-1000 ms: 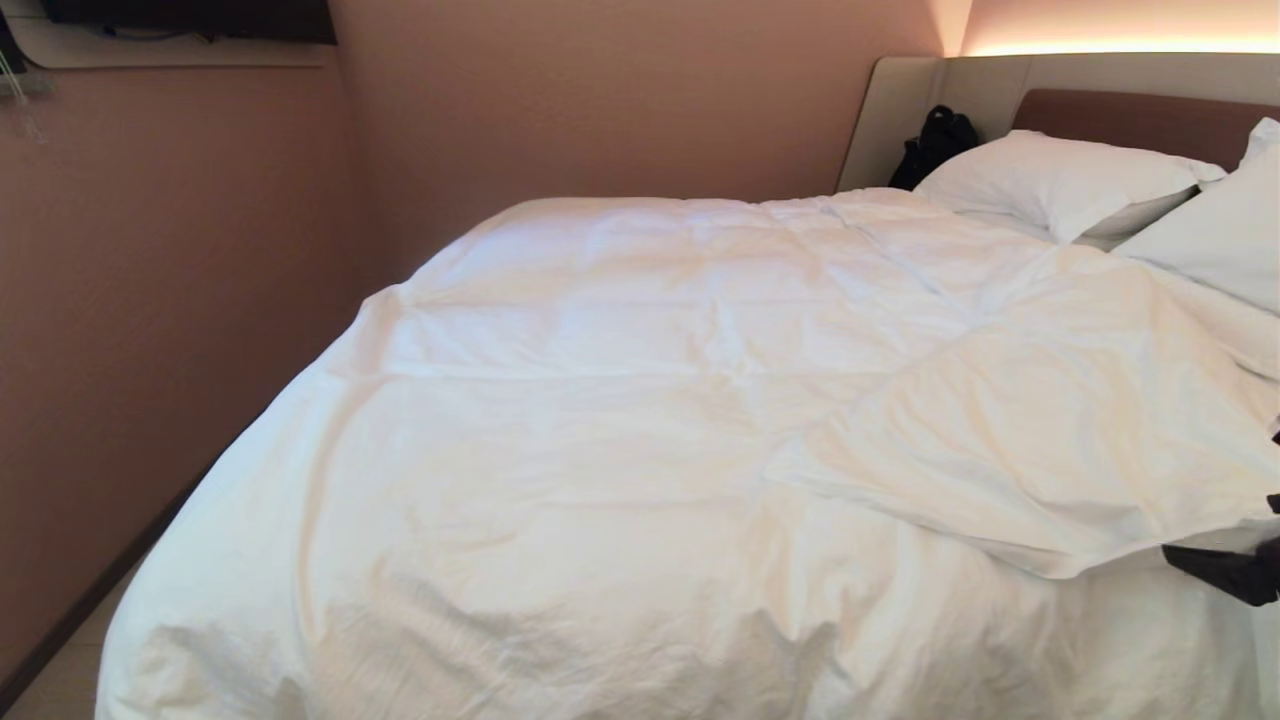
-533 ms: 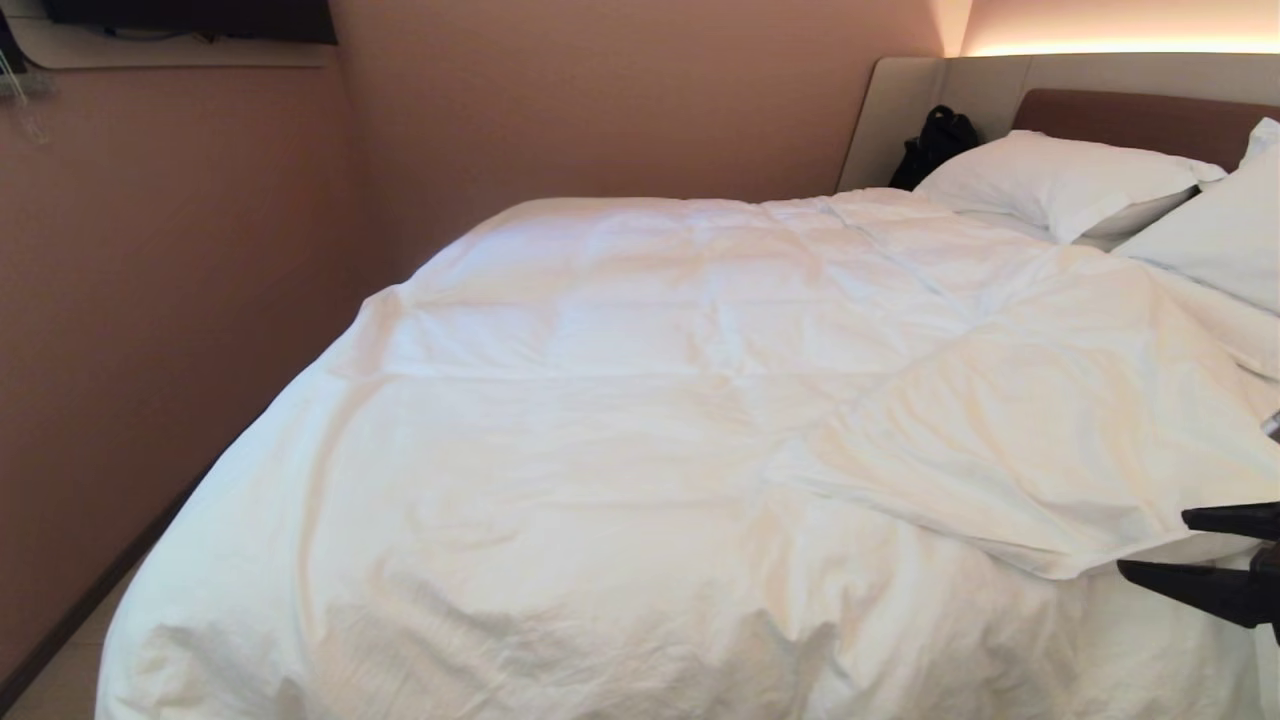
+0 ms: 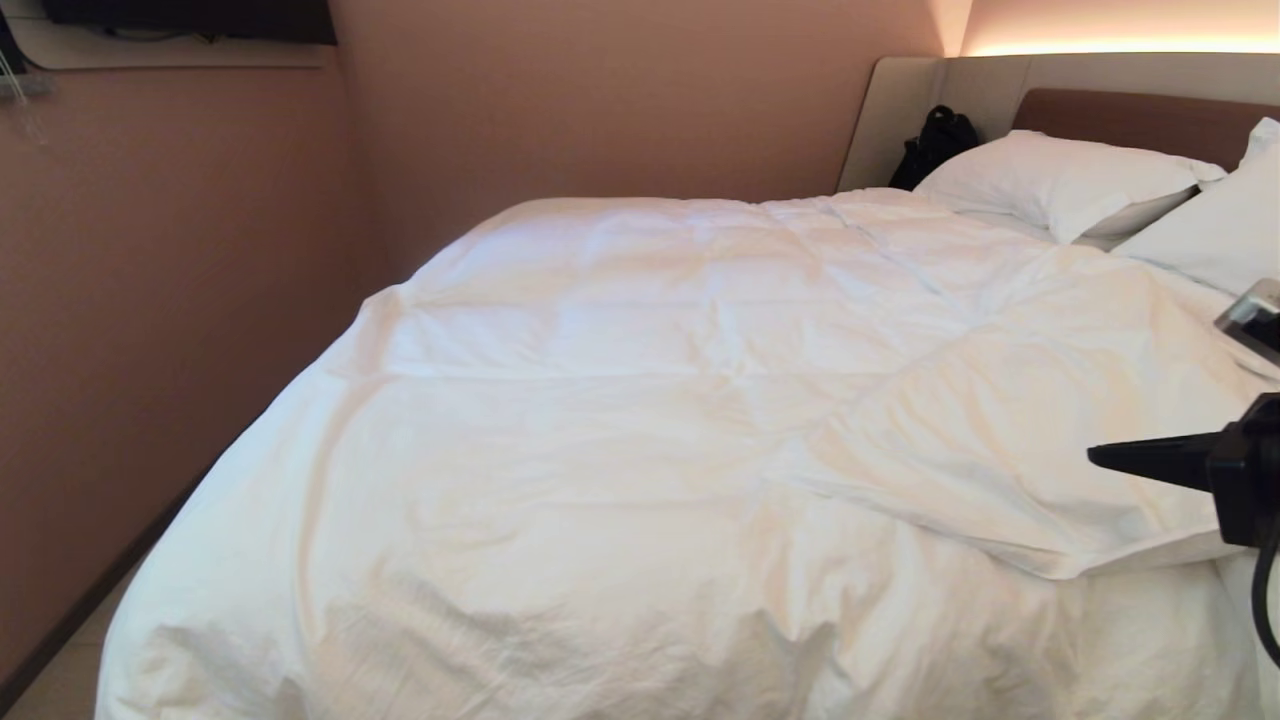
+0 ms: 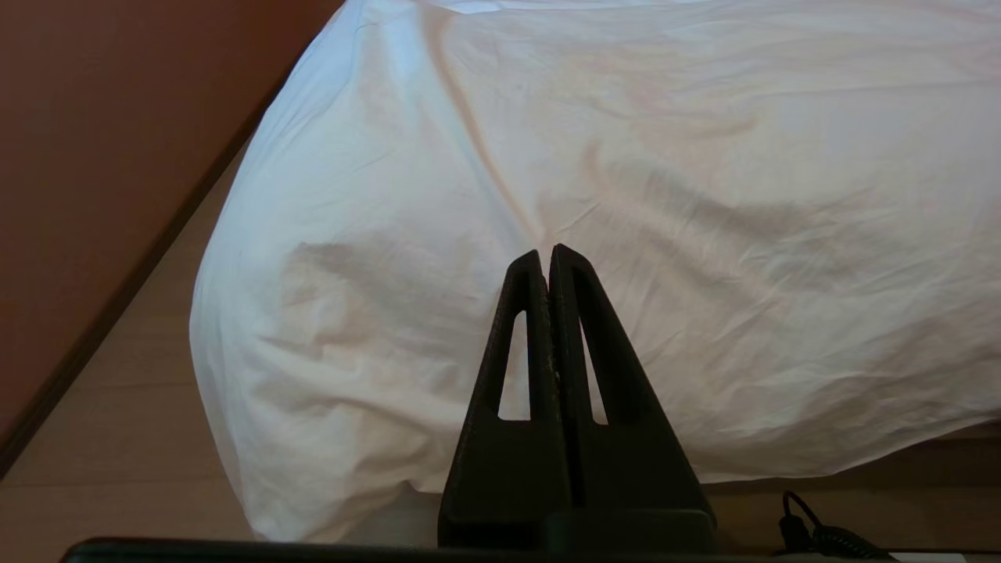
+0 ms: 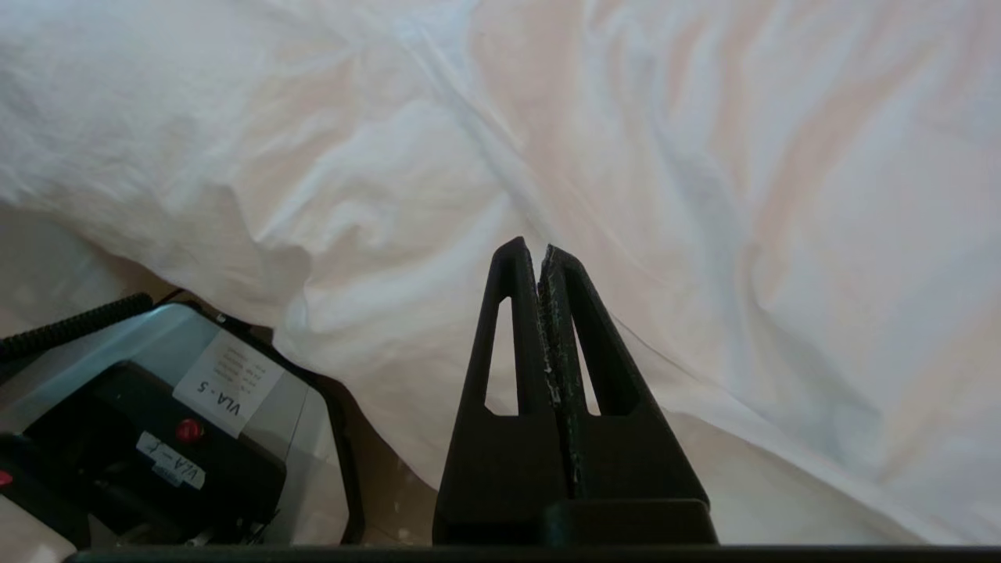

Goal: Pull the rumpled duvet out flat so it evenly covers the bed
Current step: Flatten the corners of the folded blanket

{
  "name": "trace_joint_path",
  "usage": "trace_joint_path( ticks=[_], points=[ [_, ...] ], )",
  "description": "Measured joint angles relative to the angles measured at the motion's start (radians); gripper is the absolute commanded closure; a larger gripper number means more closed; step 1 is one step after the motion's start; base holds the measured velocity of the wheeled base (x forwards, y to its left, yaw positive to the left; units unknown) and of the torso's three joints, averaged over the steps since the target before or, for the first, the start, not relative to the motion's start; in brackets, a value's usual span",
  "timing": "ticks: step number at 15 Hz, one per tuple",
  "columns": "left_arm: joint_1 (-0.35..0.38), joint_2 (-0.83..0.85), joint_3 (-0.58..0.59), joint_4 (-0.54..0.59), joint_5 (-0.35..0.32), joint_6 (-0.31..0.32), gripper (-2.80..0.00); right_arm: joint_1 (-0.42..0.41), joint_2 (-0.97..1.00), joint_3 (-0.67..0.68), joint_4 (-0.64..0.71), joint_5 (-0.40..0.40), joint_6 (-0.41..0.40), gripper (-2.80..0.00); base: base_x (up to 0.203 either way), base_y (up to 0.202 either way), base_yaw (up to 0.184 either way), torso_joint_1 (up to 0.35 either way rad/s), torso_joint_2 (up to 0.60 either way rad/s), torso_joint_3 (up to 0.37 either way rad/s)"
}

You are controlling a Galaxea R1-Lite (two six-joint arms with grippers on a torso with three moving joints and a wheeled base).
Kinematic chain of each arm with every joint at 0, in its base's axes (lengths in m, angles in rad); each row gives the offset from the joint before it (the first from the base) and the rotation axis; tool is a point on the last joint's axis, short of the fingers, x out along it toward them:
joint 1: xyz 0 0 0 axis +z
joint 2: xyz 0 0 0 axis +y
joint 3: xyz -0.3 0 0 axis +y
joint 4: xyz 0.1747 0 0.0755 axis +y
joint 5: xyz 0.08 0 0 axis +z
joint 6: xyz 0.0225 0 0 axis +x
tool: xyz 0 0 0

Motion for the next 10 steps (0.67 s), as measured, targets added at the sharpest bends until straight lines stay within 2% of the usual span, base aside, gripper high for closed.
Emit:
trace_joint_path(
  ticks=[2, 4, 7, 10],
  points=[
    [0.0, 0.0, 0.0, 0.0, 0.0, 0.0, 0.0, 0.082, 0.066, -0.003, -0.028, -0.052, 0.006, 0.0, 0.0, 0.0, 0.0, 0.0, 0.0, 0.0],
    [0.0, 0.0, 0.0, 0.0, 0.0, 0.0, 0.0, 0.132, 0.144, 0.019, -0.075, -0.119, 0.005, 0.0, 0.0, 0.0, 0.0, 0.0, 0.0, 0.0],
    [0.0, 0.0, 0.0, 0.0, 0.0, 0.0, 0.0, 0.153, 0.241, 0.053, -0.175, -0.257, -0.001, 0.0, 0.0, 0.0, 0.0, 0.0, 0.0, 0.0],
    [0.0, 0.0, 0.0, 0.0, 0.0, 0.0, 0.0, 0.155, 0.315, 0.073, -0.276, -0.431, -0.012, 0.0, 0.0, 0.0, 0.0, 0.0, 0.0, 0.0]
  ],
)
